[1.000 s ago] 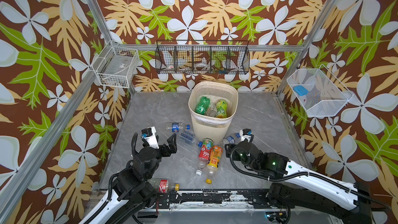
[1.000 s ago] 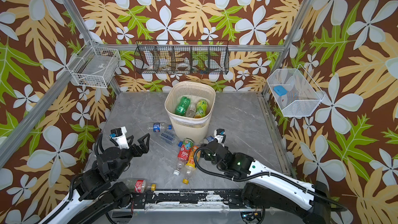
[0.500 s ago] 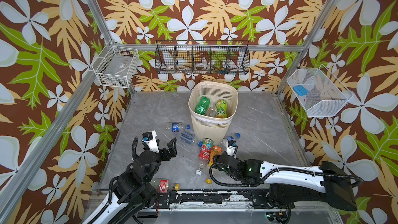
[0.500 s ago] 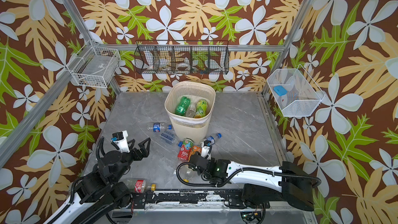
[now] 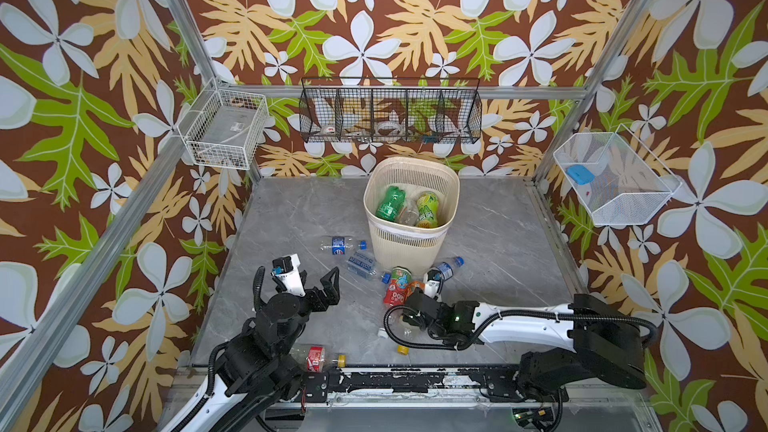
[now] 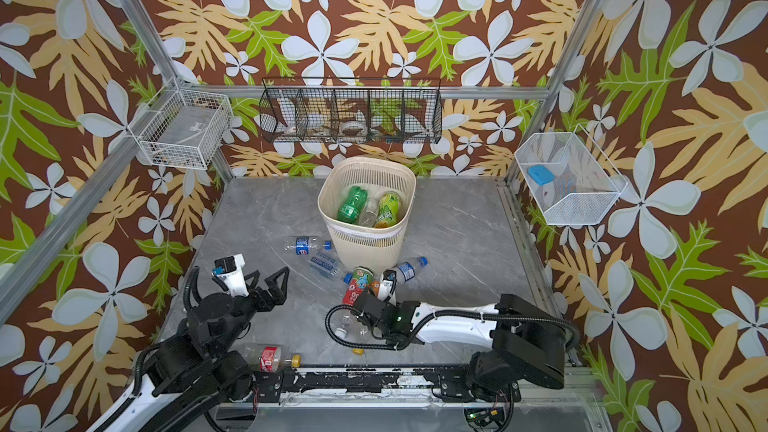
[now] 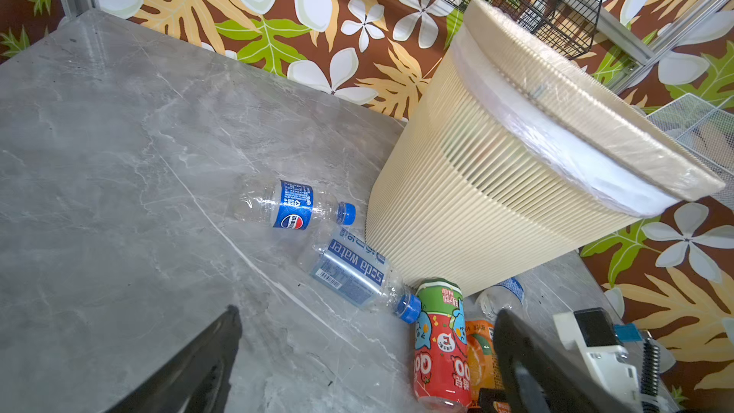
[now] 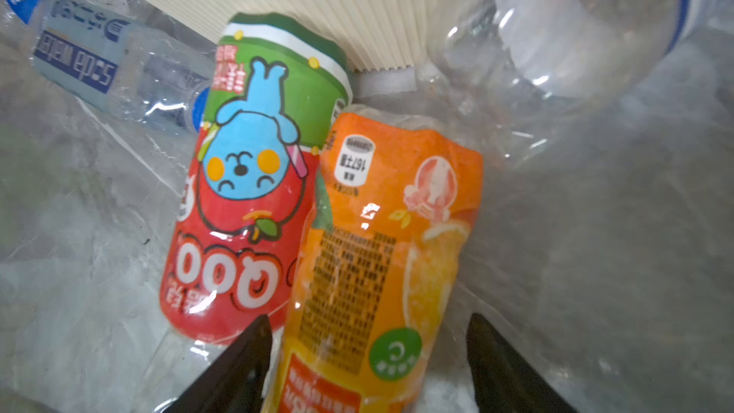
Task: Throw the plastic bottles in the bin
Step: 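Close the right gripper on the orange juice bottle and lift it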
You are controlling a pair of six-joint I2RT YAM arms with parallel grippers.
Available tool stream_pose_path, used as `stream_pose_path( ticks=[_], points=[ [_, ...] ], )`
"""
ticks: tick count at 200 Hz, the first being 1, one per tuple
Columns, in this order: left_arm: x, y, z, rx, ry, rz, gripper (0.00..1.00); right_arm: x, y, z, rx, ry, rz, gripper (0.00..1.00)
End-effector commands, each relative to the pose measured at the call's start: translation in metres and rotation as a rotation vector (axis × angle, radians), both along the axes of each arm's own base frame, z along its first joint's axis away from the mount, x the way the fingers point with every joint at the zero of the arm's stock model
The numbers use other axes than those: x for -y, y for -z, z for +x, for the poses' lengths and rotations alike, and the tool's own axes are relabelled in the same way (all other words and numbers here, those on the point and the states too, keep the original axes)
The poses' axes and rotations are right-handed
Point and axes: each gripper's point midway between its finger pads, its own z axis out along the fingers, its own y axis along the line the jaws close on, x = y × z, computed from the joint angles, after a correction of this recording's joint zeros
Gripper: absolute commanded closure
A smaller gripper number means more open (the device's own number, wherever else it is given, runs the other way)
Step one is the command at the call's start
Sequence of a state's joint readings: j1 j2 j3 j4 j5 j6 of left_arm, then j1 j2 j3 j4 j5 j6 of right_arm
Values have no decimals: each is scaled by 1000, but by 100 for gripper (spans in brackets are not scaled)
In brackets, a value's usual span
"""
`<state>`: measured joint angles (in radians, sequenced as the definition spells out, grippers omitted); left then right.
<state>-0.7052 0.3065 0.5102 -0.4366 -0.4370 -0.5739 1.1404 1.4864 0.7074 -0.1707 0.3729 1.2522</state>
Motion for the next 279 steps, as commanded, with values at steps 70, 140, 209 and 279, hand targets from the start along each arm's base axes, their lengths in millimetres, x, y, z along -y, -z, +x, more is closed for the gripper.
stream_pose_path(
  ticks=[70, 140, 209, 279],
  points=[
    [-6, 0, 3, 0, -45, -2, 0, -13, 9, 4, -33, -18, -19, 47],
    [-6, 4, 5, -14, -54, 7, 0, 13, -39, 2, 47, -4, -4, 56],
    [-6, 8, 6, -29, -58, 23, 0, 89, -144, 1, 267, 9, -86, 56],
    [-5, 13, 8, -48, -66, 44, 0, 145, -289, 45, 534, 12, -242, 55]
  ],
)
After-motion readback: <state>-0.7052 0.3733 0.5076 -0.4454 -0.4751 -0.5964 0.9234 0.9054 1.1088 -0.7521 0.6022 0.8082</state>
